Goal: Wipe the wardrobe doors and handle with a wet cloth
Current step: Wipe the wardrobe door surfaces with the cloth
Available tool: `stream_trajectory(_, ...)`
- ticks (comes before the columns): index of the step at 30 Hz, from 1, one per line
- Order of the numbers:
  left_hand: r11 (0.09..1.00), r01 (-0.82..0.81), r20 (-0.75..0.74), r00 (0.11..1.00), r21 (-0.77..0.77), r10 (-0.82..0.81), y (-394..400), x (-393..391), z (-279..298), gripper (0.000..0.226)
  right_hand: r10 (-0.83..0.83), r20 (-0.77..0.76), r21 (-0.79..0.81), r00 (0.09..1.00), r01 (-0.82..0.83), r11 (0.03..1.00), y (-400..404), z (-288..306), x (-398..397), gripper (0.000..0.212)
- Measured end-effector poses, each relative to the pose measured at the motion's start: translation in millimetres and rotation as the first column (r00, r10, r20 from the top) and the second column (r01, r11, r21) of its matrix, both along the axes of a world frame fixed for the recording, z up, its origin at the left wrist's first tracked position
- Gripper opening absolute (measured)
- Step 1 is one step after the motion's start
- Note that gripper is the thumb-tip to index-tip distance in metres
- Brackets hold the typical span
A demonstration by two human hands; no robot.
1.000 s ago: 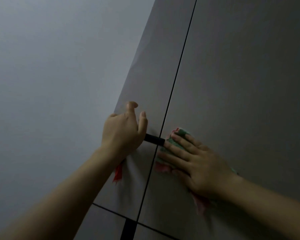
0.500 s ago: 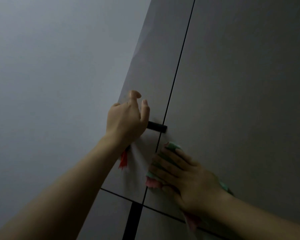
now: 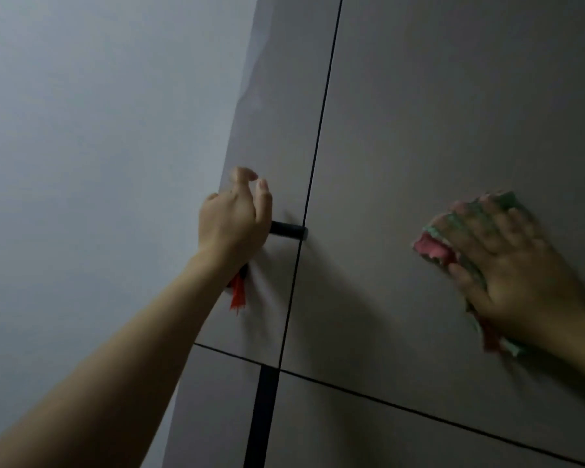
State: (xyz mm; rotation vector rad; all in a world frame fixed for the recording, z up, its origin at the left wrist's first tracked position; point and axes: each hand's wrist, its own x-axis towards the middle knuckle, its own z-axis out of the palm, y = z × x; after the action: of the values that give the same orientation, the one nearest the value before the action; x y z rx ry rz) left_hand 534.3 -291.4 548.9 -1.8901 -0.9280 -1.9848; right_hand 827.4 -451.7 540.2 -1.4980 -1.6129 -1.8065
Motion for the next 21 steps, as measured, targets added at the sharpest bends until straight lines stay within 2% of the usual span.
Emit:
stream_trajectory(3, 1.000, 0.015, -0.009, 1.000, -0.024, -0.015, -3, 0, 2, 0.051, 0.039, -0.221, 0.286, 0.974, 0.026, 0.958, 29, 5, -24, 0.058)
stream_trajectory(4, 0.998, 0.015, 0.004, 1.000, -0.062, -0.014, -4, 1, 4, 0.048, 0.075, -0.250, 0.317, 0.965, 0.009, 0.948, 44, -2, -39, 0.057)
stream_trajectory(5, 0.995, 0.010, 0.013, 1.000, -0.101, -0.008, -9, 3, 5, 0.044, 0.097, -0.226, 0.284, 0.969, -0.030, 0.958, 55, -10, -54, 0.056)
stream_trajectory(6, 0.992, 0.006, 0.011, 1.000, -0.125, -0.005, -16, 9, 5, 0.041, 0.105, -0.143, 0.184, 0.984, -0.078, 0.980, 63, -22, -63, 0.054)
stream_trajectory(9, 0.996, 0.087, -0.082, 0.993, 0.008, -0.086, -47, 40, -4, 0.042, 0.189, 0.164, -0.170, 0.968, -0.161, 0.972, 46, -53, -45, 0.043)
stream_trajectory(11, 0.982, 0.176, -0.132, 0.977, 0.062, -0.166, -68, 65, -11, 0.042, 0.187, 0.217, -0.198, 0.958, -0.144, 0.970, 12, -46, -8, 0.044)
stream_trajectory(13, 0.973, 0.223, -0.150, 0.966, 0.056, -0.212, -79, 81, -16, 0.042, 0.073, 0.155, -0.055, 0.985, -0.065, 0.996, -16, -18, 29, 0.050)
stream_trajectory(15, 0.971, 0.236, -0.148, 0.963, 0.046, -0.227, -82, 91, -21, 0.044, -0.001, -0.044, 0.182, 0.999, 0.009, 0.983, -28, 9, 45, 0.053)
stream_trajectory(17, 0.968, 0.251, -0.141, 0.959, 0.024, -0.246, -79, 101, -26, 0.048, 0.043, -0.251, 0.430, 0.967, 0.071, 0.900, -9, 16, 29, 0.055)
stream_trajectory(18, 0.966, 0.259, -0.143, 0.957, 0.018, -0.254, -77, 106, -27, 0.051, 0.090, -0.305, 0.494, 0.948, 0.077, 0.866, 6, 11, 14, 0.055)
stream_trajectory(19, 0.966, 0.257, -0.141, 0.957, 0.015, -0.252, -75, 110, -29, 0.055, 0.132, -0.302, 0.486, 0.944, 0.034, 0.873, 20, 2, -3, 0.055)
stream_trajectory(21, 0.977, 0.213, -0.129, 0.969, 0.020, -0.209, -71, 118, -34, 0.064, 0.095, -0.111, 0.261, 0.989, -0.063, 0.963, 31, -27, -21, 0.054)
